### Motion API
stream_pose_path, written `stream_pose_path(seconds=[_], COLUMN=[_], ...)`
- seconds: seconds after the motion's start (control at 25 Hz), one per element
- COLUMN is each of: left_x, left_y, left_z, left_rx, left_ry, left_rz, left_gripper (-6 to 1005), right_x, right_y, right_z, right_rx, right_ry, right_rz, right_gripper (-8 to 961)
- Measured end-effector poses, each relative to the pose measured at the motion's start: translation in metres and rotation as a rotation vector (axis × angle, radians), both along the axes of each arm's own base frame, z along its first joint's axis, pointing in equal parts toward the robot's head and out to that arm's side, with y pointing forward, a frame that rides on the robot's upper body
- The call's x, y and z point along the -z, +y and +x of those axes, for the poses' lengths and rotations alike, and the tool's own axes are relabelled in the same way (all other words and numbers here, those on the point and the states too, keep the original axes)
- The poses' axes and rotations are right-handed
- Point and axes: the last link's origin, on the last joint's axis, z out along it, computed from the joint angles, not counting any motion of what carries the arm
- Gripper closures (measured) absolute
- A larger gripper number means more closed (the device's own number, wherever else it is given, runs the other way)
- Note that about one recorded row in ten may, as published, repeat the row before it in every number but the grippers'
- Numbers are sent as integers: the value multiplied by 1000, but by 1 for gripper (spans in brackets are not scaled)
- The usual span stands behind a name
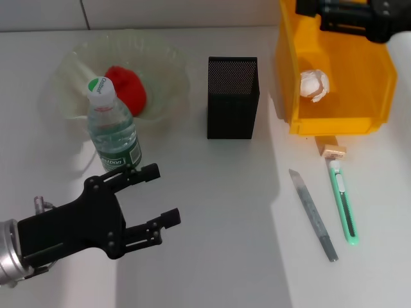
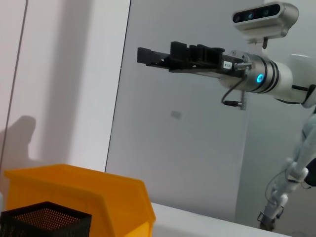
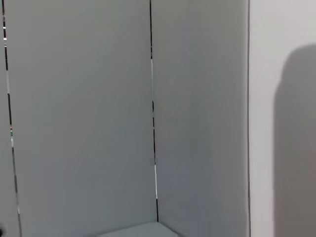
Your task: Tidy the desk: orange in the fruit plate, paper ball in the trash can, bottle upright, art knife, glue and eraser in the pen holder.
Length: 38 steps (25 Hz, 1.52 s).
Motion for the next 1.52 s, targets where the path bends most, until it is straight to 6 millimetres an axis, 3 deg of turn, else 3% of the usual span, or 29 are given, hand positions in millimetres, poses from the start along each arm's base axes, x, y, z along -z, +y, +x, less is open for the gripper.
stream_pose_path(seconds=[0.24, 0.4, 0.64, 0.8, 0.84, 1.12, 1.52], left_x=[3, 4, 8, 9, 10, 11, 18], left_y=[11, 15, 21, 22, 23, 21, 20], left_z=[8, 12, 17, 17, 18, 16, 13], left_rx=[33, 47, 59, 58, 58, 49, 64], left_ry=[7, 9, 9, 11, 12, 13, 74], left_rz=[-11, -11, -28, -29, -30, -34, -69], left_gripper=[199, 199, 199, 199, 199, 199, 199], right_x=[4, -6, -20, -26, -29, -26, -12], right_y=[-39, -61, -85, -81, -75, -59, -30], right_z=[50, 81, 105, 102, 95, 67, 36], right_rx=[53, 104, 211, 425, 528, 773, 943], right_ry=[76, 156, 95, -64, -149, -386, -549], right_rz=[-58, -66, -107, -211, -243, -264, -281], right_gripper=[172, 172, 174, 175, 175, 177, 178])
